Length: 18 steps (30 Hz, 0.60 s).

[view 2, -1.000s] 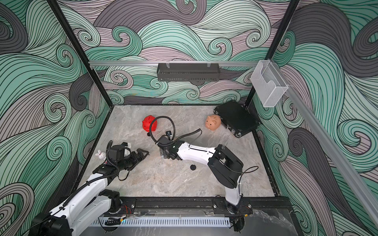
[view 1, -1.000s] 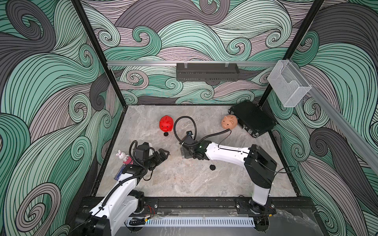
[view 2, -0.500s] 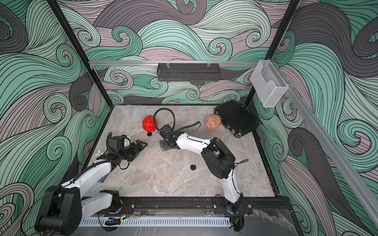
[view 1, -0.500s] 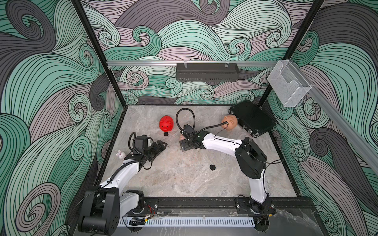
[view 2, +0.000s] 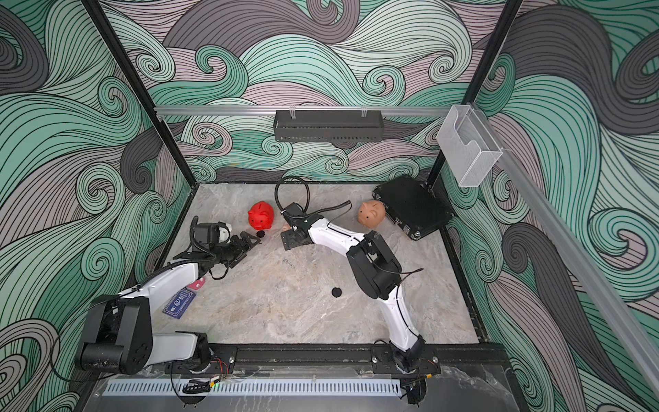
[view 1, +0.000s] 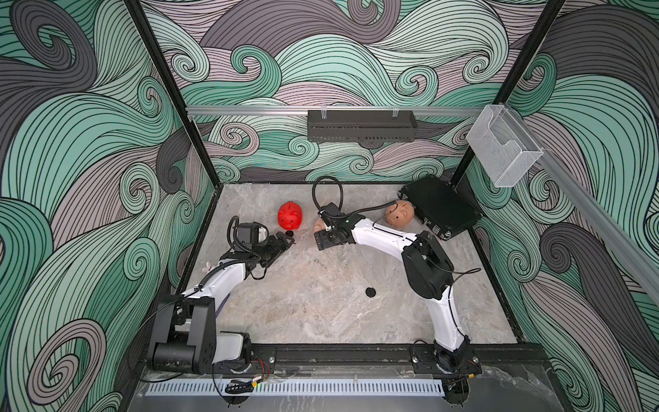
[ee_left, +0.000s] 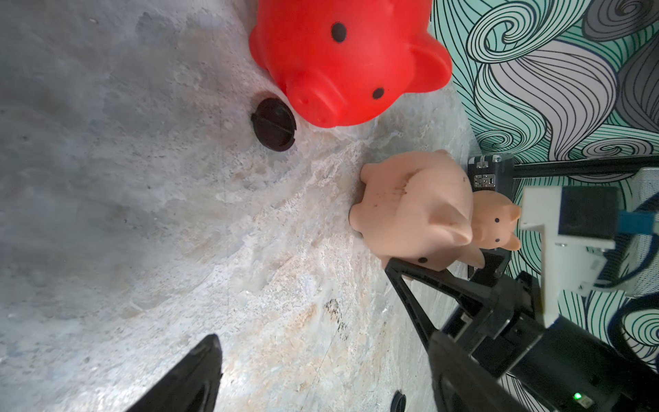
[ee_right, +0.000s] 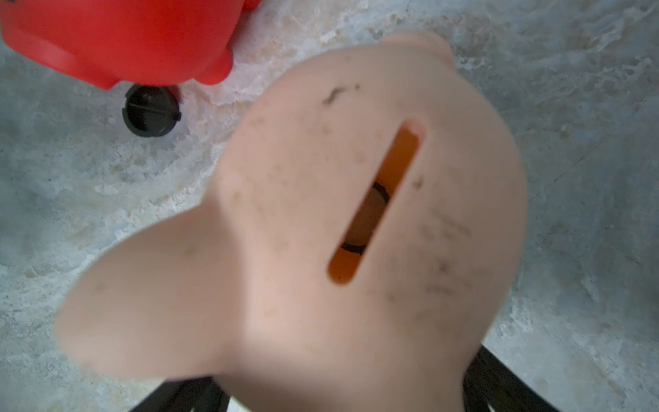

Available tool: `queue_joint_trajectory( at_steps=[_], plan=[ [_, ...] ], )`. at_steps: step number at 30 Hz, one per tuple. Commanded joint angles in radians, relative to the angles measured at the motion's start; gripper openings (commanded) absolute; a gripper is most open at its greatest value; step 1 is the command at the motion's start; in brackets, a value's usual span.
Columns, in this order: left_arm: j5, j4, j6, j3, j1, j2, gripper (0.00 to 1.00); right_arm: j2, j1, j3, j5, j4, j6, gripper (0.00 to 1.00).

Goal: Open piggy banks
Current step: Move the piggy bank to the center of the board.

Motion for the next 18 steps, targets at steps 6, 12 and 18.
queue_joint_trajectory(
  at_steps=[6, 12, 18],
  plan=[
    [0.009, -0.004, 0.031, 0.073, 0.010, 0.059, 0.90, 0.083, -0.026, 0.156, -0.002, -0.064, -0.030, 0.87],
    [0.013, 0.003, 0.031, 0.089, 0.012, 0.077, 0.90, 0.121, -0.044, 0.229, 0.022, -0.099, -0.022, 0.87],
    [0.015, 0.002, 0.033, 0.100, 0.012, 0.118, 0.90, 0.141, -0.054, 0.260, 0.022, -0.117, -0.025, 0.86]
  ],
)
